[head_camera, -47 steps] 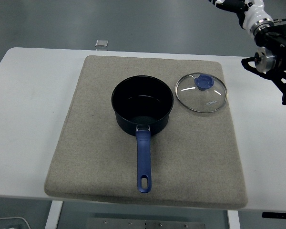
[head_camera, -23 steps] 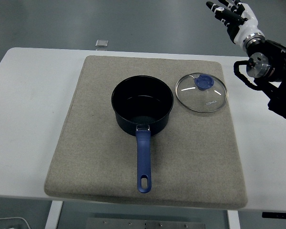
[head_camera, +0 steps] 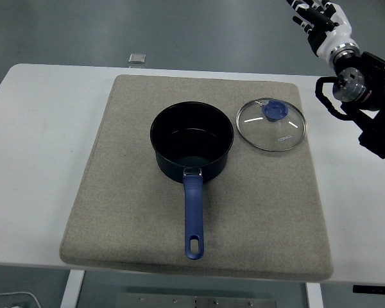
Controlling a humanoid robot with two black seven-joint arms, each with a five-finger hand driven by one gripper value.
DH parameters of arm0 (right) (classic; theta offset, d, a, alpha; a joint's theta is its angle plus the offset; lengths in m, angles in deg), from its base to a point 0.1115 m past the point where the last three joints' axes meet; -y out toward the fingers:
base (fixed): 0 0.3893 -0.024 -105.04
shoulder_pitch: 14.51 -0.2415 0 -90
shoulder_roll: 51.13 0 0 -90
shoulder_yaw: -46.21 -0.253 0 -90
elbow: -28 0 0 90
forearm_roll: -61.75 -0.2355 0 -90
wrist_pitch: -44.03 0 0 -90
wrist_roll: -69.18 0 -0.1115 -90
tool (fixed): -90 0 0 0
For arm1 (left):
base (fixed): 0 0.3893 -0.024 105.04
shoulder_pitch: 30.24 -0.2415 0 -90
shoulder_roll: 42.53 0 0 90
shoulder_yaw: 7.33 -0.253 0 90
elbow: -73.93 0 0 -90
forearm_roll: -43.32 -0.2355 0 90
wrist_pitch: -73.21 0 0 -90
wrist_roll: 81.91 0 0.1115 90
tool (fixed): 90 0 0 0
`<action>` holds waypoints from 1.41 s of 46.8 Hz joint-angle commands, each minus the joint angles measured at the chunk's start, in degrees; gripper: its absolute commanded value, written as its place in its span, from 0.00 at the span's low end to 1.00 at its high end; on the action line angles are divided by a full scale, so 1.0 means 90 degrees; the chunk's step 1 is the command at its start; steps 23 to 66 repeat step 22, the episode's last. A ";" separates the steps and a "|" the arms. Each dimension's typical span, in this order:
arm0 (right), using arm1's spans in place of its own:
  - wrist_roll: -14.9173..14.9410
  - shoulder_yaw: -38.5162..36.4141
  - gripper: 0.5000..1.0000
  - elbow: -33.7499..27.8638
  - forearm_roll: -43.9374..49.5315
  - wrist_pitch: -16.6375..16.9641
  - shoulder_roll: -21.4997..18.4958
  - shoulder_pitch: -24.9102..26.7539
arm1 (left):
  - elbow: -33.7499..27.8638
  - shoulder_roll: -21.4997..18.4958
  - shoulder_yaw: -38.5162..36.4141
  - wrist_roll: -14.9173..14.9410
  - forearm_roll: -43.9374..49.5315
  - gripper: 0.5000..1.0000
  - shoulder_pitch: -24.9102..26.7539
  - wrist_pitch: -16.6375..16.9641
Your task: Lift the pot lid and place it to the right of the pot.
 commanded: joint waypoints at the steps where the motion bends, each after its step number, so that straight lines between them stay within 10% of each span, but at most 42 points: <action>1: 0.0035 0.0001 0.80 -0.0010 0.0022 -0.0002 0.0010 0.0042 | 0.0000 0.0000 0.0001 0.0000 0.0000 1.00 -0.0001 0.0010; 66: 0.0084 -0.0019 0.80 -0.0010 0.0032 -0.0051 -0.0117 0.0042 | 0.0000 0.0000 -0.0009 0.0000 0.0000 1.00 -0.0001 0.0000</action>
